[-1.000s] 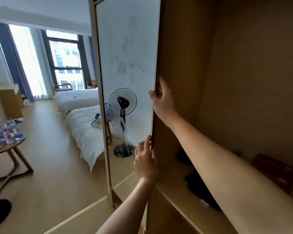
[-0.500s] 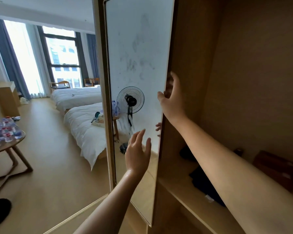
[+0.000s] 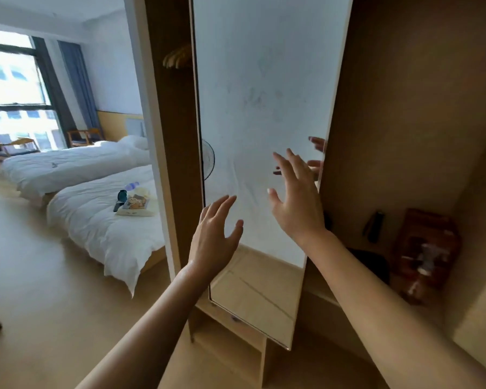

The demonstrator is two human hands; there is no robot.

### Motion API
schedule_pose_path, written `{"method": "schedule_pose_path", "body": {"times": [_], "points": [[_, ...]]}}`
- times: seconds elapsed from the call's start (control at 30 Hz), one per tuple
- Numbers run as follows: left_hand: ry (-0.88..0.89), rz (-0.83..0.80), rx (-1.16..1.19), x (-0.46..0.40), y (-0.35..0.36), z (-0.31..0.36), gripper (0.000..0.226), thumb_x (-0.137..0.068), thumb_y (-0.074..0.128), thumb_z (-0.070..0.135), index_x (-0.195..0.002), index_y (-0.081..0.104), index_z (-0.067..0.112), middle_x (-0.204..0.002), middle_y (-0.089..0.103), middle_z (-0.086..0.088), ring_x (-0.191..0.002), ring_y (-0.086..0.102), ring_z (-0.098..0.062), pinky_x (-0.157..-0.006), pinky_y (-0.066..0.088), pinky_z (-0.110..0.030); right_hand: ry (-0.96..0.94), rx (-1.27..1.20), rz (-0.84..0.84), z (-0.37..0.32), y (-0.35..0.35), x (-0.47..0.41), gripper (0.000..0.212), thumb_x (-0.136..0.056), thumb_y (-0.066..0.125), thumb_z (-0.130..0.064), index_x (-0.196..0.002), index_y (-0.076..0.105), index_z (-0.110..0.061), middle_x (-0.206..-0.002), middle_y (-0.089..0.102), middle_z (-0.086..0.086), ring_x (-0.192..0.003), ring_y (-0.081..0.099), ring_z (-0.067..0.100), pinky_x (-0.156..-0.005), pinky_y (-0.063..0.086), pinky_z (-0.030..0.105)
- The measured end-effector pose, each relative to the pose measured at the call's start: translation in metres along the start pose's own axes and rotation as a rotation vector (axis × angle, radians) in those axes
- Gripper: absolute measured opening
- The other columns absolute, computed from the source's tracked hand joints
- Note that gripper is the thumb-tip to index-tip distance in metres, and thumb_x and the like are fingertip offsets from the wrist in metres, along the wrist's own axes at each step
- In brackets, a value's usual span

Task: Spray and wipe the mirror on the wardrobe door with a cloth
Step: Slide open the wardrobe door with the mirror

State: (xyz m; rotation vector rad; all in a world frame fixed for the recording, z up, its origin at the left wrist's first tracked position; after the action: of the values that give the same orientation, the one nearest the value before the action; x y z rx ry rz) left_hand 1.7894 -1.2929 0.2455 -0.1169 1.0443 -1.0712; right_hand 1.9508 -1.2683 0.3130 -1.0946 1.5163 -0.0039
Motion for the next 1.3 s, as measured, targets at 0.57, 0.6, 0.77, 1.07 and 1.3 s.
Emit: {"method": "schedule_pose_path", "body": {"times": [0.57,0.6,0.77,1.07,1.3], "points": [[0.35,0.006,-0.182,-0.106,0.02,-0.061,0.055,-0.098,0.049,0.041,-0.147,0.038,0.02,-0.155,0.036,-0.003,-0.144,0.031,-0.023,-0.119,0.019,-0.049,-0.001,0.402,0.144,0.0,0.057,-0.04,0.067,-0.089,0.065,-0.017,-0.148,0.035,-0.023,-0.157,0.029,0.007,-0.148,0.018,0.024,-0.118,0.019,0.054],[0.362,-0.005,-0.179,-0.115,0.023,-0.064,0.056,-0.098,0.049,0.041,-0.149,0.036,0.02,-0.156,0.033,-0.002,-0.145,0.029,-0.022,-0.12,0.018,-0.048,0.011,0.412,0.166,0.001,0.058,-0.046,0.066,-0.088,0.065,-0.016,-0.147,0.036,-0.023,-0.157,0.029,0.007,-0.148,0.017,0.023,-0.118,0.019,0.055],[0.398,-0.022,-0.124,-0.151,0.023,-0.078,0.059,-0.096,0.054,0.038,-0.149,0.034,0.022,-0.158,0.03,-0.001,-0.147,0.023,-0.02,-0.12,0.02,-0.05,0.063,0.493,0.168,0.004,0.068,-0.061,0.067,-0.087,0.063,-0.014,-0.148,0.036,-0.022,-0.159,0.024,0.007,-0.149,0.013,0.022,-0.116,0.018,0.058],[0.539,-0.087,-0.005,-0.192,0.022,-0.091,0.071,-0.094,0.058,0.039,-0.154,0.021,0.032,-0.163,0.011,0.006,-0.151,0.004,-0.014,-0.122,0.01,-0.048,0.234,0.655,0.12,0.005,0.068,-0.064,0.075,-0.087,0.067,-0.024,-0.151,0.029,-0.028,-0.162,0.016,0.001,-0.15,0.004,0.018,-0.119,0.011,0.055],[0.691,-0.175,-0.029,-0.209,0.026,-0.091,0.088,-0.086,0.071,0.034,-0.155,0.017,0.028,-0.164,0.003,0.001,-0.151,-0.006,-0.022,-0.12,0.006,-0.057,0.331,0.754,0.13,0.004,0.076,-0.061,0.088,-0.081,0.076,-0.031,-0.152,0.024,-0.032,-0.162,0.011,0.002,-0.149,0.005,0.024,-0.119,0.015,0.053]]}}
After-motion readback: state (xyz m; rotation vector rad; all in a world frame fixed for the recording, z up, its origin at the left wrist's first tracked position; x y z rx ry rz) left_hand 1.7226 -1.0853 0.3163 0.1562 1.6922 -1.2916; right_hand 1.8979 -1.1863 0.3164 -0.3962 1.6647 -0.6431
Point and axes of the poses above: each hand's wrist, its own x-axis away from the middle knuckle, its own y-axis out of the palm, z = x × y, the point moved 6 cm from there along -x, towards the middle knuckle
